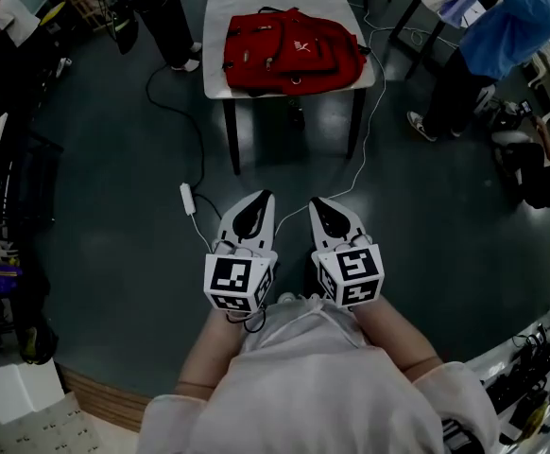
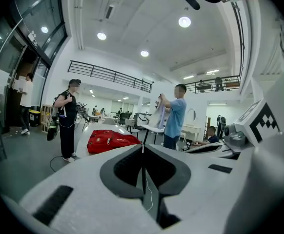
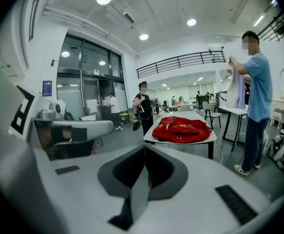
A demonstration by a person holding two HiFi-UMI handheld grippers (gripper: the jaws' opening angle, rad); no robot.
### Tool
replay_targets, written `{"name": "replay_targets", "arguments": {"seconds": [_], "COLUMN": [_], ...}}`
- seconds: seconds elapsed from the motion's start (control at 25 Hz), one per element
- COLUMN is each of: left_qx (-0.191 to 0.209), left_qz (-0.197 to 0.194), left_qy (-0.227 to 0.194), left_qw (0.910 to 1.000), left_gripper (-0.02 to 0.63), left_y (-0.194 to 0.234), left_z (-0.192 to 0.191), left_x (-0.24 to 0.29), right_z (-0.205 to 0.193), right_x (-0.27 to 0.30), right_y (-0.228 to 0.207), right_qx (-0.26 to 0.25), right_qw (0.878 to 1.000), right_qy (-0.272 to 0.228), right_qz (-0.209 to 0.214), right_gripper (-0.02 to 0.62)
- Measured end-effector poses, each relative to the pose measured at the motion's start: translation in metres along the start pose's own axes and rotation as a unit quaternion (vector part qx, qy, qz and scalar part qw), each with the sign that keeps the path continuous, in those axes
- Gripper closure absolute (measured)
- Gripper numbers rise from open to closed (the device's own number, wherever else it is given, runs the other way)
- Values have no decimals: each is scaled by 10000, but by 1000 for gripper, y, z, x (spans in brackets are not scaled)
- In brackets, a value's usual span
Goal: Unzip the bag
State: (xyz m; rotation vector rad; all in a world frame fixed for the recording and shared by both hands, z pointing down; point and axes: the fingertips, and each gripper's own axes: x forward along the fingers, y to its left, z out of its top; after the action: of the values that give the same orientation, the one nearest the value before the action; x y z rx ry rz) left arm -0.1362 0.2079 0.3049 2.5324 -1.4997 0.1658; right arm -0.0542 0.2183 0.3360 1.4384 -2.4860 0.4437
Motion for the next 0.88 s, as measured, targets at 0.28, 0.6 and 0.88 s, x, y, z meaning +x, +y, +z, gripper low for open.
{"name": "replay_targets", "arguments": {"seconds": [0.28,0.6,0.88], "left_qx": [-71,-220,-346], "left_qz": [264,542,670], "left_qy": [31,121,345], "left_qw": [9996,9982,9966], "left_gripper": [580,580,580], "left_y": [22,34,45], "left_z": [17,31,24], "left_x": [96,221,288], "right_z": [33,72,83], "right_x": [66,142,190], "right_y": [-76,-184,-243], "right_qx": [-7,-74,-93], "right_qw": [9997,9986,9974], "right_qy": [81,229,419], "right_qz": [229,463,573], "right_gripper": [568,568,568]}}
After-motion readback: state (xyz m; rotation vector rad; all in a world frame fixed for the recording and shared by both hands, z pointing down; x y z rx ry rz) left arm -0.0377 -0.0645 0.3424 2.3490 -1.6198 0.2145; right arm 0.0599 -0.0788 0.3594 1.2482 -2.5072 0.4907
